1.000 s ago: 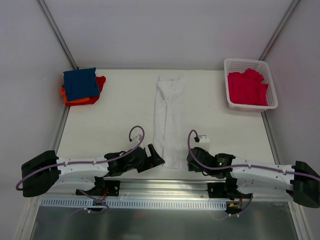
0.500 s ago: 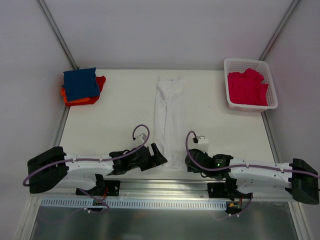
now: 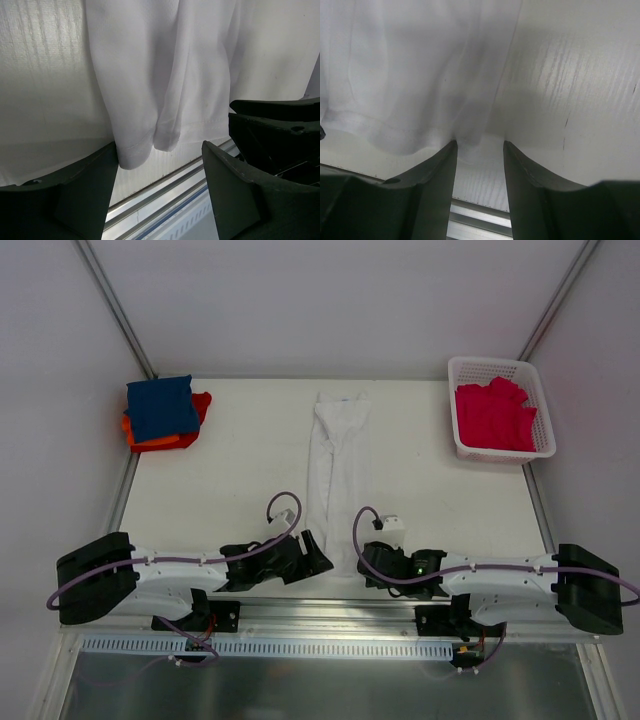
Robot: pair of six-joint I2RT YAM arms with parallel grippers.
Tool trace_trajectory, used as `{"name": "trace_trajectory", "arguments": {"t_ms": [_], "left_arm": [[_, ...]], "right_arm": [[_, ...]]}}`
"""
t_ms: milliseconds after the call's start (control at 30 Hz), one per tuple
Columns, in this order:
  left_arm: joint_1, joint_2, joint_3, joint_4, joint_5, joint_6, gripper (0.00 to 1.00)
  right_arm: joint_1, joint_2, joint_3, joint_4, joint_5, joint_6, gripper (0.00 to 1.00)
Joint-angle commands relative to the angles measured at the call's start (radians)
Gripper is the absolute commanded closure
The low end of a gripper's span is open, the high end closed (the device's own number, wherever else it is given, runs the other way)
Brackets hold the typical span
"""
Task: Fold and stack the t-shirts
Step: Fold the tshirt
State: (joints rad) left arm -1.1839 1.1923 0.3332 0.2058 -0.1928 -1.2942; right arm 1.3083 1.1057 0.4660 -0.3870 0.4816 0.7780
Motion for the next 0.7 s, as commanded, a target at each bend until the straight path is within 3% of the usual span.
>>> {"name": "trace_trajectory", "arguments": {"t_ms": [0,133,367,500,667], "left_arm": [[-0.020,0.052,-0.037,-0.151,-0.002,0.018,0.31],[-0.022,0.075,-0.026,-0.146,0.001,0.022,0.36],[-0.022,0.078,-0.034,-0.146,0.004,0.021,0.51],[-0.022,0.070,-0.042,-0.146,-0.005,0.019,0.55],[-0.020,0.082,-0.036,-0.146,-0.008,0.022,0.56]], "right_arm": [[0.011,0.016,0.040,0.023,0.002,0.021,0.55],[0.014,0.025,0.046,0.023,0.003,0.020,0.56],[0.019,0.033,0.053,0.023,0.006,0.018,0.69],[0.022,0.033,0.054,0.023,0.008,0.023,0.82],[0.022,0.034,0.059,0.017,0.008,0.020,0.84]]}}
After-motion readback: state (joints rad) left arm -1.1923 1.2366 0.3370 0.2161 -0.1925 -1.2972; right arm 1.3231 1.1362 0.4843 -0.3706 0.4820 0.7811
